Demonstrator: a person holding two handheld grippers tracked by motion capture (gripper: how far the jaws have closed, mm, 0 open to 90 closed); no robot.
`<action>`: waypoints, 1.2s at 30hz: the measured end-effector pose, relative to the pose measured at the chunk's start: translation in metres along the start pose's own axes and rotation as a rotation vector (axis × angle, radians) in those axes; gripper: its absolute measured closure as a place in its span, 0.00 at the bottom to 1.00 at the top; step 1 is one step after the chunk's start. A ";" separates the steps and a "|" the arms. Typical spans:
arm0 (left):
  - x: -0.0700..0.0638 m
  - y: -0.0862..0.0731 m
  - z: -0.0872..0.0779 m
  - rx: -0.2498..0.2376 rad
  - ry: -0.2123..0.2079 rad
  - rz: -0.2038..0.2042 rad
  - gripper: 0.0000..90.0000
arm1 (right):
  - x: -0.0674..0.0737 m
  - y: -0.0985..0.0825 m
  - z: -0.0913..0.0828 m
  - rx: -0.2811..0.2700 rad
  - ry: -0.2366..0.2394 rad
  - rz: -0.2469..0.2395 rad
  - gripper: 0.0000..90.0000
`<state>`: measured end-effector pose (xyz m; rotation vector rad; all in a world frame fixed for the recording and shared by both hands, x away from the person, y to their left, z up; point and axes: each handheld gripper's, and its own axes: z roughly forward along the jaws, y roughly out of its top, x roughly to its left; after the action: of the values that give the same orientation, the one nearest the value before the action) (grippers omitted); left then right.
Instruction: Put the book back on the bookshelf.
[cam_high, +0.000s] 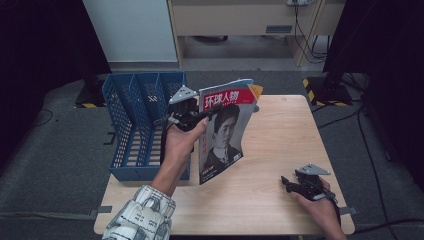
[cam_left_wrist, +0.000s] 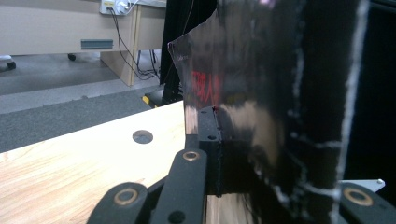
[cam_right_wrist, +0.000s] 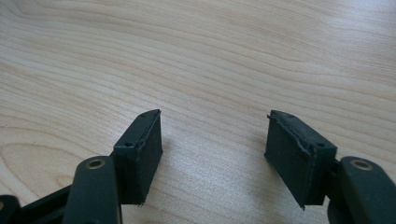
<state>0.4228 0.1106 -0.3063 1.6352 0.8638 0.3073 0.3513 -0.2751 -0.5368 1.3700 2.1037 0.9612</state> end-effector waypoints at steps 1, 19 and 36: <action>0.001 0.000 -0.001 0.000 0.001 -0.001 0.96 | 0.000 0.000 0.000 0.000 0.000 0.000 0.40; 0.005 0.004 -0.017 -0.017 0.022 -0.012 0.96 | 0.000 0.000 0.000 0.000 0.008 -0.012 0.40; 0.024 0.002 -0.051 -0.064 0.047 -0.041 0.96 | 0.001 0.000 0.001 0.001 0.013 -0.012 0.40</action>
<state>0.4079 0.1644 -0.2967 1.5545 0.9129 0.3421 0.3516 -0.2742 -0.5369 1.3543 2.1198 0.9664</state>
